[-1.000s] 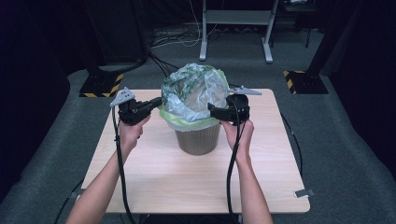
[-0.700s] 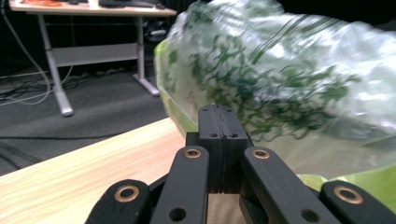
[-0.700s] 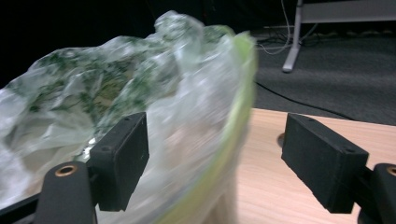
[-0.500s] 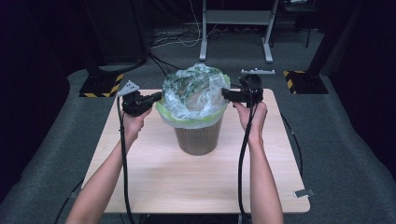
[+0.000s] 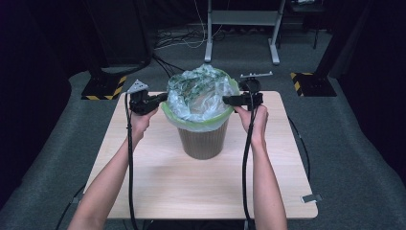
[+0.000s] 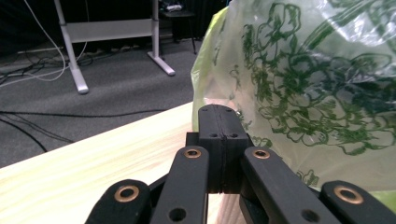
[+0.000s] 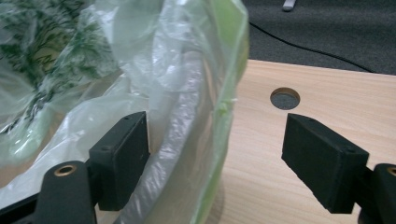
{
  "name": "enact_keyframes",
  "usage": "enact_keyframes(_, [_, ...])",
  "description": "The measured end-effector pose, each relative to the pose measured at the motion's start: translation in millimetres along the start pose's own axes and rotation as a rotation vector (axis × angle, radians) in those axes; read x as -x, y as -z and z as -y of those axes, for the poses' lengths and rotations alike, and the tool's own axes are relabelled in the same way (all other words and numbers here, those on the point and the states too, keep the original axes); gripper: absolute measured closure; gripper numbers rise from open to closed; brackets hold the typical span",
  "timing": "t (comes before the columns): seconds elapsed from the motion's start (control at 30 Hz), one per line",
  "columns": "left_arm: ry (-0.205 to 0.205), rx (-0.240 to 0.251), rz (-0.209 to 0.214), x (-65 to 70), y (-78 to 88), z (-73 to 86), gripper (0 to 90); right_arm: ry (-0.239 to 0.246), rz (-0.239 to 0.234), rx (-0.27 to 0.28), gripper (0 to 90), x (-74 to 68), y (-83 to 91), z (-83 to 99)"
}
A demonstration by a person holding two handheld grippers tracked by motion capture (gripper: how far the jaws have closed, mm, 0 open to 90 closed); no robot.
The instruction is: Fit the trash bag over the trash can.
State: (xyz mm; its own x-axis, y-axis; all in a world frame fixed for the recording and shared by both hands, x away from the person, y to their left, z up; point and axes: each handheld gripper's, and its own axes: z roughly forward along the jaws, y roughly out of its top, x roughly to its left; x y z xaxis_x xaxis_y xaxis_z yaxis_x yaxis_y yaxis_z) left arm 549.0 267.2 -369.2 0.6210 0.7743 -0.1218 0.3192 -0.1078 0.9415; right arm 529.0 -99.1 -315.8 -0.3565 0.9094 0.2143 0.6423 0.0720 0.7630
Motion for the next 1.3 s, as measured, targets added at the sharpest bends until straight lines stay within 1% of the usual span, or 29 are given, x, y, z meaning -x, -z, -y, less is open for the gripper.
enact_keyframes(0.07, [0.012, 0.009, 0.001, -1.9, -0.1, -0.4, 90.0, 0.01, -0.001, 0.019, 20.7, -2.7, 5.8, 2.7])
enact_keyframes(0.1, [0.013, 0.016, 0.005, -2.6, 1.1, -0.8, 90.0, 0.013, -0.004, 0.039, 20.8, -3.2, 10.4, 3.2])
enact_keyframes(0.13, [0.021, 0.026, 0.006, -2.8, 4.3, -1.7, 89.4, 0.014, -0.002, 0.082, 21.6, -3.8, 21.3, 1.3])
enact_keyframes(0.17, [0.021, 0.026, 0.006, -2.8, 4.3, -1.7, 85.0, 0.014, -0.002, 0.082, 21.6, -3.8, 21.3, 1.3])
enact_keyframes(0.2, [0.033, 0.031, 0.008, -2.7, 10.2, -3.1, 79.6, 0.02, 0.004, 0.106, 22.3, -2.6, 28.9, -3.4])
enact_keyframes(0.23, [0.033, 0.031, 0.008, -2.7, 10.2, -3.1, 76.3, 0.02, 0.004, 0.106, 22.3, -2.6, 28.9, -3.4])
enact_keyframes(0.27, [0.041, 0.041, 0.014, -2.5, 13.8, -3.5, 76.3, 0.02, 0.01, 0.109, 23.6, -1.9, 30.2, -5.1])
enact_keyframes(0.3, [0.048, 0.053, 0.016, -2.1, 19.1, -3.7, 73.0, 0.024, 0.018, 0.11, 25.0, -0.6, 30.7, -7.0])
enact_keyframes(0.33, [0.052, 0.057, 0.019, -2.0, 23.4, -3.9, 66.7, 0.024, 0.01, 0.084, 26.8, 2.3, 26.5, -8.4])
enact_keyframes(0.37, [0.063, 0.068, 0.021, -0.8, 30.9, -3.7, 64.1, 0.027, 0.013, 0.069, 26.9, 2.5, 23.6, -7.4])
enact_keyframes(0.4, [0.074, 0.067, 0.029, -0.3, 35.0, -3.8, 60.3, 0.029, 0.014, 0.06, 27.4, 2.3, 21.4, -6.2])
enact_keyframes(0.43, [0.074, 0.067, 0.029, -0.3, 35.0, -3.8, 58.5, 0.029, 0.011, 0.053, 27.1, 1.7, 18.6, -3.9])
enact_keyframes(0.47, [0.073, 0.072, 0.032, 0.9, 39.2, -3.6, 58.5, 0.029, 0.011, 0.053, 27.1, 1.7, 18.6, -3.9])
enact_keyframes(0.5, [0.063, 0.076, 0.029, 3.7, 44.0, -3.2, 57.6, 0.023, -0.001, 0.051, 27.0, 1.1, 16.3, -1.6])
enact_keyframes(0.53, [0.049, 0.076, 0.044, 8.4, 50.4, -2.5, 54.6, 0.024, 0.003, 0.05, 27.7, -3.3, 13.4, 2.2])
enact_keyframes(0.6, [0.028, 0.083, 0.053, 14.9, 57.6, -1.1, 53.2, 0.032, 0.017, 0.053, 28.5, -7.9, 12.0, 6.1])
enact_keyframes(0.67, [0.015, 0.085, 0.066, 19.6, 64.0, 0.3, 51.6, 0.03, 0.01, 0.051, 28.4, -9.8, 10.7, 10.0])
enact_keyframes(0.73, [0.009, 0.094, 0.078, 22.9, 69.3, 2.5, 50.0, 0.021, -0.009, 0.062, 28.2, -10.3, 11.9, 13.2])
enact_keyframes(0.8, [0.005, 0.098, 0.085, 24.3, 73.6, 4.5, 49.1, 0.023, -0.002, 0.074, 28.0, -11.4, 15.0, 14.3])
enact_keyframes(0.83, [0.003, 0.099, 0.084, 24.5, 75.3, 5.2, 49.1, 0.023, -0.005, 0.081, 27.3, -11.3, 16.8, 14.1])
enact_keyframes(1.0, [0.013, 0.113, 0.098, 24.3, 83.7, 6.1, 48.2, 0.029, -0.012, 0.129, 26.7, -9.2, 29.3, 6.9])
enact_keyframes(1.1, [-0.002, 0.121, 0.107, 27.6, 91.4, 6.8, 47.8, 0.033, -0.011, 0.151, 28.3, -8.9, 35.2, 4.0])
enact_keyframes(1.17, [-0.004, 0.124, 0.123, 29.3, 95.8, 8.0, 46.8, 0.031, -0.009, 0.157, 28.4, -9.2, 36.3, 5.7])
enact_keyframes(1.2, [-0.006, 0.126, 0.131, 30.5, 97.4, 8.5, 46.5, 0.032, -0.015, 0.157, 29.2, -9.3, 35.7, 7.3])
enact_keyframes(1.23, [-0.019, 0.12, 0.133, 31.7, 98.1, 8.8, 46.4, 0.034, -0.015, 0.156, 29.4, -10.0, 34.5, 9.1])
enact_keyframes(1.3, [-0.024, 0.107, 0.144, 33.9, 95.7, 9.8, 45.2, 0.04, -0.02, 0.149, 30.2, -11.8, 31.2, 12.5])
